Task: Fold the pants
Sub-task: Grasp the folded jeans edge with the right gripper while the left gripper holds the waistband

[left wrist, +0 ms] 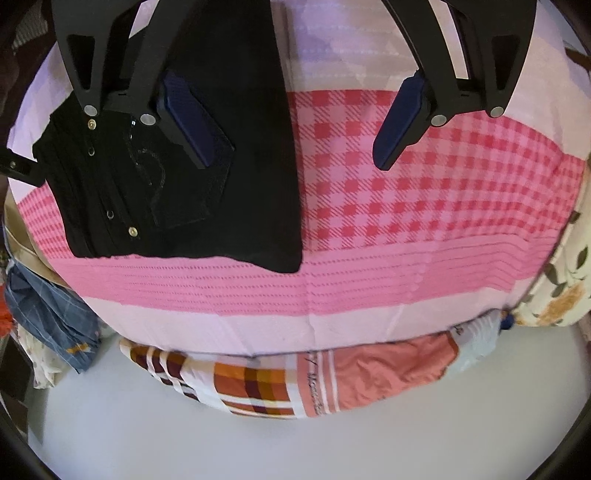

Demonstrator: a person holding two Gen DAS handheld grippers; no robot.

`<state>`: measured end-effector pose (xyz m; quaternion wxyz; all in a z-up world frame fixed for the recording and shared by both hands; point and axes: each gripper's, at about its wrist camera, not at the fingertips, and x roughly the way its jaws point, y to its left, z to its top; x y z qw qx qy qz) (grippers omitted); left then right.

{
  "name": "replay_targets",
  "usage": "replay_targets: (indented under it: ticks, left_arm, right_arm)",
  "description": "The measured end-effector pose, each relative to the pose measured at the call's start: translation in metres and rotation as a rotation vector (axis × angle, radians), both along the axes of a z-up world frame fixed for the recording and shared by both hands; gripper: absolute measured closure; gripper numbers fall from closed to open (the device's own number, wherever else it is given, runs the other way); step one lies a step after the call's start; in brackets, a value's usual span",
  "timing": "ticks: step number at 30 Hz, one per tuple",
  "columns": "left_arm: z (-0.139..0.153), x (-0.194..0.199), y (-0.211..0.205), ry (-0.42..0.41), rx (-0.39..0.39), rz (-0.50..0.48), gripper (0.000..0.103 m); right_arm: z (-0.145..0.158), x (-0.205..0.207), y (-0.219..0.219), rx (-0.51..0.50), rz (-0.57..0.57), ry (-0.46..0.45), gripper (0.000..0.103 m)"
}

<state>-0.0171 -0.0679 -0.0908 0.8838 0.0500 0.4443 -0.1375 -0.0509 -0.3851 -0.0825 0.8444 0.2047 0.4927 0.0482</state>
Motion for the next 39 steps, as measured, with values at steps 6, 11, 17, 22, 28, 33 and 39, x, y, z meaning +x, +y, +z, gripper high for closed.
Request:
replay_targets:
  ticks: [6,11,17,22,28,33,39]
  left_arm:
    - [-0.011,0.004,-0.008,0.034,0.034,-0.037,0.015]
    - [-0.015,0.006,-0.01,0.044,0.044,-0.044,0.015]
    - [-0.021,0.011,-0.011,0.07,0.044,-0.048,0.015]
    - [-0.026,0.014,-0.013,0.091,0.046,-0.059,0.015]
    - [-0.033,0.018,-0.015,0.145,-0.016,-0.128,0.015]
    - [-0.037,0.018,-0.021,0.184,-0.055,-0.208,0.015]
    - [-0.043,0.024,-0.018,0.257,-0.136,-0.25,0.015]
  right_arm:
    - [-0.018,0.004,-0.016,0.053,-0.029,0.044,0.023]
    - [-0.021,0.002,-0.02,0.073,-0.035,0.042,0.023]
    - [-0.026,0.005,-0.013,0.07,-0.015,0.051,0.023]
    - [-0.026,0.005,-0.009,0.061,-0.001,0.036,0.023]
    - [-0.031,0.007,-0.01,0.082,0.015,0.021,0.023]
    - [-0.038,0.009,-0.011,0.122,0.025,0.05,0.023]
    - [-0.043,0.014,-0.006,0.154,0.052,0.055,0.023]
